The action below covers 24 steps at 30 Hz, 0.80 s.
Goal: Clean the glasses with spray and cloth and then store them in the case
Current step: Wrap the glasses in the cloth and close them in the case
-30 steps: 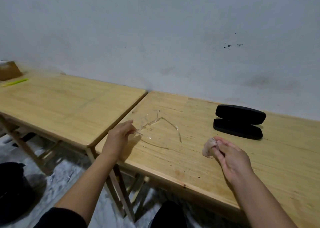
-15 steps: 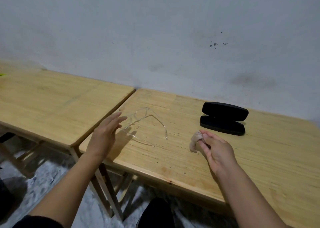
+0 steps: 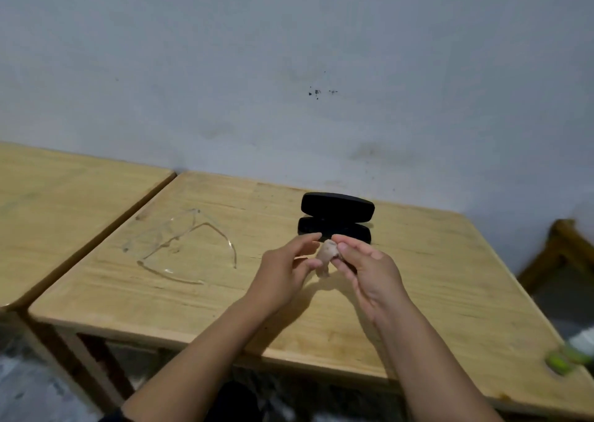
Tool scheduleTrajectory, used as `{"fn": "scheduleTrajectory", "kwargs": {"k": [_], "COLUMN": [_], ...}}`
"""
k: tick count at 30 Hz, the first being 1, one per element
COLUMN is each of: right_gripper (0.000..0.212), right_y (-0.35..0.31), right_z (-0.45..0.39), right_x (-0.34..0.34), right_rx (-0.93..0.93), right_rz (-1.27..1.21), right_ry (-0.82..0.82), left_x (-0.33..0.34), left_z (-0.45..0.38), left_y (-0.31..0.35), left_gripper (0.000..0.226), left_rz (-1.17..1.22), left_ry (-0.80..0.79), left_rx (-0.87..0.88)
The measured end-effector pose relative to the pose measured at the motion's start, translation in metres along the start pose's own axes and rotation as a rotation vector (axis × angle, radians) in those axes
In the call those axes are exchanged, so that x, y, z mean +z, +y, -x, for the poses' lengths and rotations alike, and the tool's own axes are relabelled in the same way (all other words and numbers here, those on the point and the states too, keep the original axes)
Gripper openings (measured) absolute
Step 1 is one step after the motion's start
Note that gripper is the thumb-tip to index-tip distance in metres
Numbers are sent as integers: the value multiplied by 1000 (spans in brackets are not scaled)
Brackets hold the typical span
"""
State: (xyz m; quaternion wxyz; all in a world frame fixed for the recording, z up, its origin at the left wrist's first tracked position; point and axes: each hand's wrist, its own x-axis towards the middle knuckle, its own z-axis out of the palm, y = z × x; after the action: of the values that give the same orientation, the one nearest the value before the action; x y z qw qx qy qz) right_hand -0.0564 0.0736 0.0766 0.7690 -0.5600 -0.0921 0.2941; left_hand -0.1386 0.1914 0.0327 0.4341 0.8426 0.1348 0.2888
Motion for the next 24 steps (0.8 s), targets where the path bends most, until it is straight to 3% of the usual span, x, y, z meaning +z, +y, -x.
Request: {"fn": "scheduleTrajectory", "kwargs": {"k": [8, 13, 17, 21, 24], "right_gripper": [18, 22, 23, 16, 23], "right_y": [-9, -1, -4, -10, -7], "right_z": [-5, -9, -3, 5, 2], "right_x": [-37, -49, -41, -30, -27], "right_rx": [-32, -74, -309, -304, -345], "right_rz": [49, 410, 773, 504, 520], "right_ry": [42, 112, 224, -43, -71], "left_x": [28, 23, 21, 22, 22], "left_z": [-15, -22, -28, -31, -31], "left_y": [12, 16, 22, 30, 34], "left_gripper": [11, 7, 8, 11, 14], "left_rz": [52, 193, 368, 549, 570], "left_ry": [60, 115, 91, 45, 25], "left_rx": [-97, -199, -278, -309, -297]}}
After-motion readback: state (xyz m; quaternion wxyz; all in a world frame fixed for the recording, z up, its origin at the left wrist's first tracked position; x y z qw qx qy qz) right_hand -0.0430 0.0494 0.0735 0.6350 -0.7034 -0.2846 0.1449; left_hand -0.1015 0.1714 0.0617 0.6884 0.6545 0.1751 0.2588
